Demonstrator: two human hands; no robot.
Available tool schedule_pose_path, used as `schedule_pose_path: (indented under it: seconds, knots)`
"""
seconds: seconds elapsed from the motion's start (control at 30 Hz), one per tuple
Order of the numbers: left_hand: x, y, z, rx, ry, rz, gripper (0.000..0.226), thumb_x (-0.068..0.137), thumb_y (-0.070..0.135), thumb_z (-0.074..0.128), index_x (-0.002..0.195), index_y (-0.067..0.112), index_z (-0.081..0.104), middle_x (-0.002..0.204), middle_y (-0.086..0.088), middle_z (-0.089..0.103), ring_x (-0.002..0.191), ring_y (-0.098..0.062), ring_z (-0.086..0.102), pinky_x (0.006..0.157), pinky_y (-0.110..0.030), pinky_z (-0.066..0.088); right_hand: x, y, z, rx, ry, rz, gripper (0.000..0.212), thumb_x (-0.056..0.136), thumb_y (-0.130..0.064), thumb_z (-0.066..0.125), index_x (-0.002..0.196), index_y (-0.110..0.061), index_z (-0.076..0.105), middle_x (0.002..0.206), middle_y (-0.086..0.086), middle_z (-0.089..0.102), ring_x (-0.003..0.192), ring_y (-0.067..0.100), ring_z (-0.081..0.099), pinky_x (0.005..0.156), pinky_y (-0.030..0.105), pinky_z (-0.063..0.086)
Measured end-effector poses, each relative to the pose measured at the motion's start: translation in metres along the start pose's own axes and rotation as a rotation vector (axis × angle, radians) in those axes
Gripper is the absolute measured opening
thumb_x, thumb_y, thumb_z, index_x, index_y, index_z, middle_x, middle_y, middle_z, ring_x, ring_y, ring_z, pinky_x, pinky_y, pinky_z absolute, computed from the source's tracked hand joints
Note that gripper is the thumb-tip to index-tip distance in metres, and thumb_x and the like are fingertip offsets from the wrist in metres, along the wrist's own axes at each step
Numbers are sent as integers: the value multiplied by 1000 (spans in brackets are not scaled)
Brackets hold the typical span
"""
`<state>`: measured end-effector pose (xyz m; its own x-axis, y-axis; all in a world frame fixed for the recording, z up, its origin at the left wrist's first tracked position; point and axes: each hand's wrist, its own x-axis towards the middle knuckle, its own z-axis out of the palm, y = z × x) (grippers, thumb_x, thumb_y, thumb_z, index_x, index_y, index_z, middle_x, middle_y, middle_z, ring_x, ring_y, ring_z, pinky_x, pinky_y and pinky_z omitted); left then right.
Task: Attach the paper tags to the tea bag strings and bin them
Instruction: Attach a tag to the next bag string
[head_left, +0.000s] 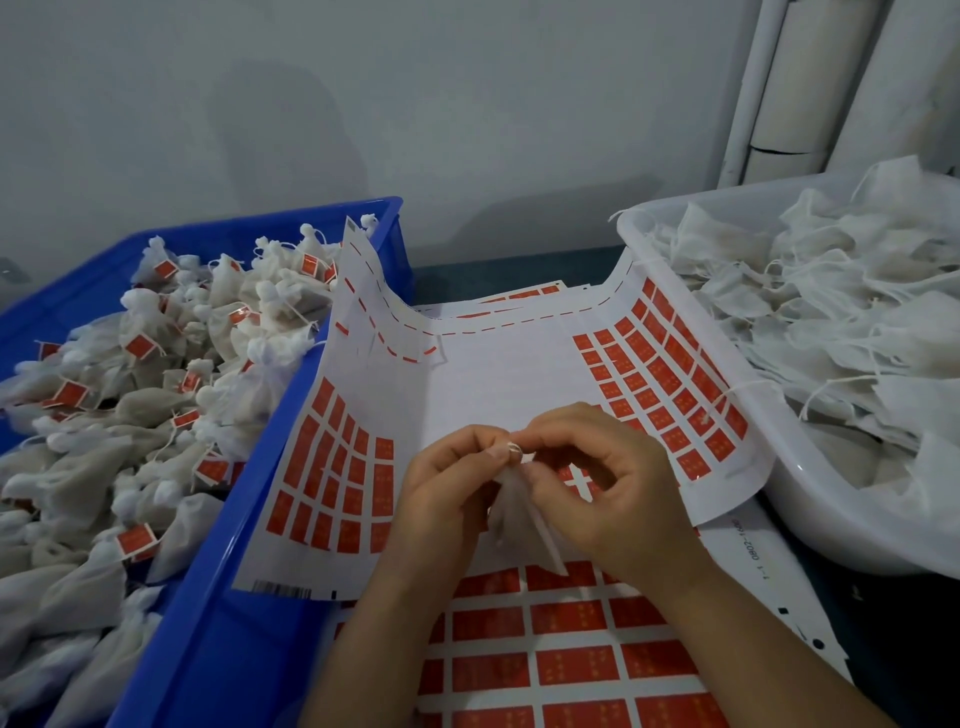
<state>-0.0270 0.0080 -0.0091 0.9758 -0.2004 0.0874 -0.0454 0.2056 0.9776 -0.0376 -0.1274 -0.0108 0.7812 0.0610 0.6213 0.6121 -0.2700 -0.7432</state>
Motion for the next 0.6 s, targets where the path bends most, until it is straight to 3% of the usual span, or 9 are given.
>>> schedule_pose_path:
  seconds: [0.27, 0.4, 0.5, 0.6]
  knots:
    - [-1, -1, -2, 59, 45, 26, 14, 78, 21, 59, 73, 11, 68, 73, -8, 61, 78, -24, 58, 69, -27, 52, -2, 2, 3, -188, 85, -41, 17, 76, -21, 68, 87, -8, 73, 82, -3, 69, 75, 2, 61, 69, 8, 50]
    - [-1, 2, -1, 81, 81, 56, 16, 76, 23, 61, 64, 22, 70, 68, 2, 61, 71, -15, 57, 62, -20, 51, -1, 2, 0, -142, 101, 24, 6, 78, -20, 65, 81, -16, 66, 80, -12, 61, 75, 4, 59, 66, 7, 48]
    - [-1, 2, -2, 104, 84, 53, 16, 76, 21, 61, 63, 24, 70, 66, 4, 61, 70, -12, 57, 62, -19, 50, 1, 2, -2, -66, 56, 111, 15, 76, -27, 65, 90, -26, 60, 89, -17, 61, 82, 5, 61, 67, 10, 51]
    - [-1, 1, -2, 88, 48, 59, 20, 75, 21, 54, 65, 22, 71, 68, 2, 62, 73, -14, 60, 65, -22, 52, 1, 2, 1, -118, 22, 56, 20, 76, -26, 66, 94, -19, 69, 92, -17, 61, 77, -1, 60, 69, 7, 49]
